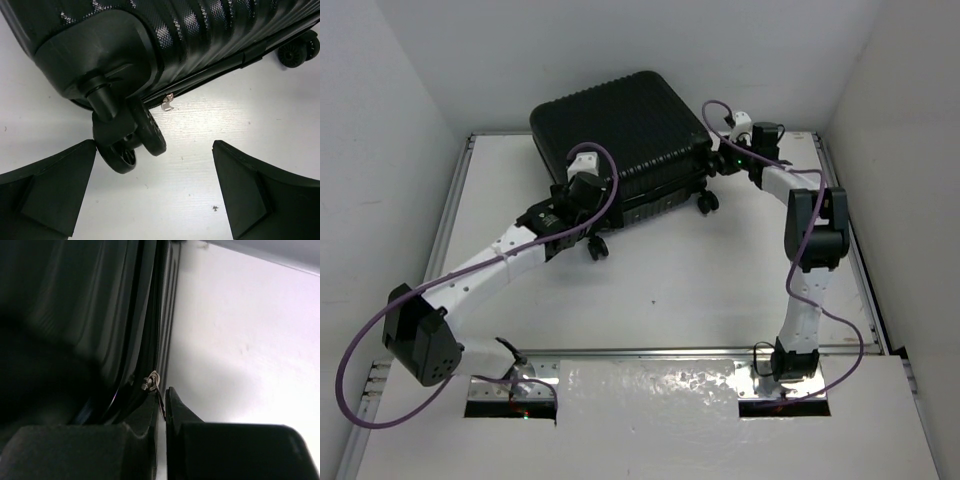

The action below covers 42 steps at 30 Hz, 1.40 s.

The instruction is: Pack the luggage

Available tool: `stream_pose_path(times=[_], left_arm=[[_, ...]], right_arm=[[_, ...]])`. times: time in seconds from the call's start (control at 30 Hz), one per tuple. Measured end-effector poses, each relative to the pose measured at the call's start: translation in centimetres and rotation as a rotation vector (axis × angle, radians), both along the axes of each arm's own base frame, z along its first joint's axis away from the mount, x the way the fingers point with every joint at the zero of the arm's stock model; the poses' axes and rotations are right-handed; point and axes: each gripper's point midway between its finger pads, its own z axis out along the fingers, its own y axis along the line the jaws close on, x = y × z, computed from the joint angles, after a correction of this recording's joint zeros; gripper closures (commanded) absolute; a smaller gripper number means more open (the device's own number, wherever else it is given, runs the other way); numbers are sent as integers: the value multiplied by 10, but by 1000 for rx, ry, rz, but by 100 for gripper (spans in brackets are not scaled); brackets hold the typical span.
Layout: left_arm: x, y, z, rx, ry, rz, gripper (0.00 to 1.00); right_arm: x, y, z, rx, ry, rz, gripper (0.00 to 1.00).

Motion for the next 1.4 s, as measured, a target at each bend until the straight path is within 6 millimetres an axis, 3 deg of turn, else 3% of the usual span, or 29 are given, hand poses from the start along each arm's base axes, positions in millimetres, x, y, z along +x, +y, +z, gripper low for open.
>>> stream_pose_path(times=[0.07, 0.27, 0.57, 0.73, 0.9, 1.0, 1.03, 1.07, 1.17, 1.23, 1.3, 1.37, 1.4], left_arm=[[3, -2, -2, 0, 1, 2, 0], [15, -5, -14, 50, 55, 36, 0], [29, -5, -25, 226, 270, 134, 0], [25, 7, -25, 287, 303, 187, 0], [8, 39, -23, 453, 343, 219, 0], [3, 52, -8, 517, 292, 235, 0], [6, 47, 3, 494, 232, 237, 0], [13, 27, 22, 404, 133, 224, 0], [8, -15, 96, 200, -143, 180, 0], [-1, -10, 142, 105, -272, 194, 0], [-7, 7, 175, 39, -356, 218, 0], [-14, 12, 177, 35, -358, 177, 0], [-15, 10, 172, 38, -345, 161, 0]], right_arm=[[10, 7, -3, 16, -8, 36, 100], [10, 15, -6, -128, -65, 68, 100], [8, 17, -5, -161, -62, 50, 100], [-16, 21, 12, -197, -103, -1, 100], [-48, 40, 12, -216, -112, -34, 100], [-59, 54, 11, -234, -113, -43, 100], [-63, 63, 12, -238, -113, -39, 100], [-68, 75, 13, -246, -113, -25, 100], [-105, 138, 12, -272, -125, 76, 100], [-148, 198, 13, -220, -133, 199, 100], [-203, 260, 17, -135, -135, 341, 100], [-252, 310, 33, -31, -149, 433, 100], [-267, 321, 40, 5, -144, 453, 100]])
